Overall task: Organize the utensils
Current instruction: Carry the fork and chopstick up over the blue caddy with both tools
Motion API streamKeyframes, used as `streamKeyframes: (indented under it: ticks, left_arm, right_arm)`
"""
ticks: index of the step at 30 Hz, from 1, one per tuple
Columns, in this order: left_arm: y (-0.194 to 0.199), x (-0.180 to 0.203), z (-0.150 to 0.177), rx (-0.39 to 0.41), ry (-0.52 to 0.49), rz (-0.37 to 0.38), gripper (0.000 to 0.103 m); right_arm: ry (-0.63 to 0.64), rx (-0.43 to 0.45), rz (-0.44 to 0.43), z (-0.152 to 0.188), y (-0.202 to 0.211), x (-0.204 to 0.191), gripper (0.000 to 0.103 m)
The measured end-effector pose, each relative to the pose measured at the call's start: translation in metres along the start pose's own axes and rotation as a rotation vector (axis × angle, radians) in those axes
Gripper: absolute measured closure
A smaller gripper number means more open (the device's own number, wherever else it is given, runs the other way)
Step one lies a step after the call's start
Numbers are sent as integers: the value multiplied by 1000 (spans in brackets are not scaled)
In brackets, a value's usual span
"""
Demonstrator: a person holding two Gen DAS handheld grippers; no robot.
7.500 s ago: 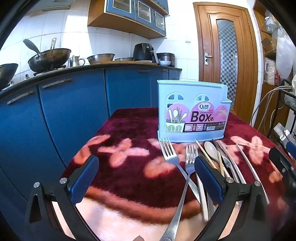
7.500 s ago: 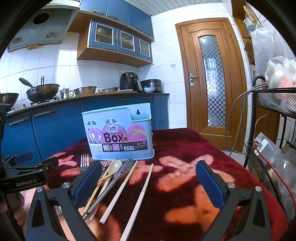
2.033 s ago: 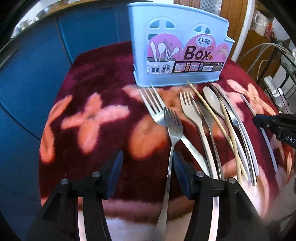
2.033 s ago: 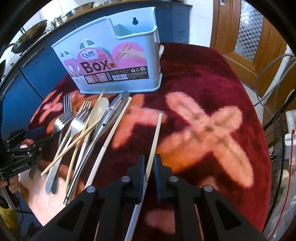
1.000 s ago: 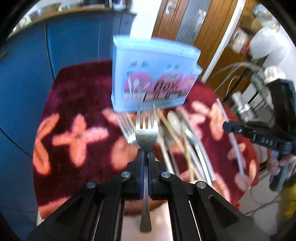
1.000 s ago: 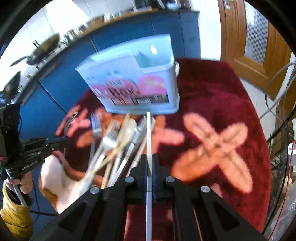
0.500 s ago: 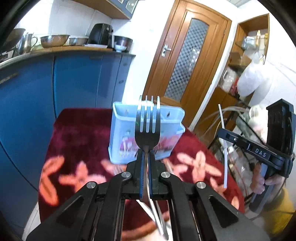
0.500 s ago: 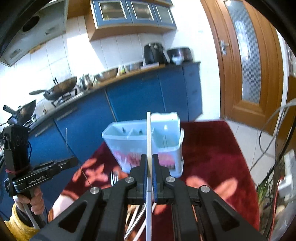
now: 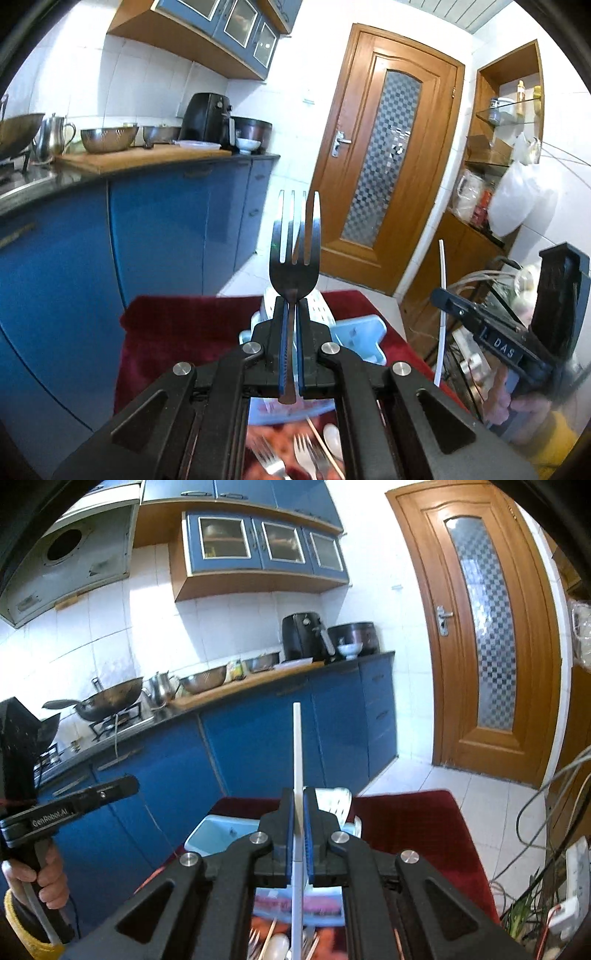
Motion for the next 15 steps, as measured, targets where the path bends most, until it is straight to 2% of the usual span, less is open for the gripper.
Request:
streamKeyframes:
  ticks: [4,8,15]
  left_arm:
    - [-17,-4,-16,13,-8,-21,102]
    - [-33,-7,-17,12,-21,-46,102]
    - [-50,-9,-18,33,-13,-73,102]
  right_arm:
    - [-23,37,-2,-9,-20,8,97]
    - [-20,69,-7,-13,-40,12,97]
    - [0,120,-21,-1,-63,14,97]
Point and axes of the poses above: each gripper's, at about its wrist camera, not at the fingertips, and y roughly against the way its jaws point, x to its right, z to its underside, the point moved 6 cm from there along -y, roughly the way its jaws point, and after that the axes turned 8 degrees about -y, right-handed, at the moved point
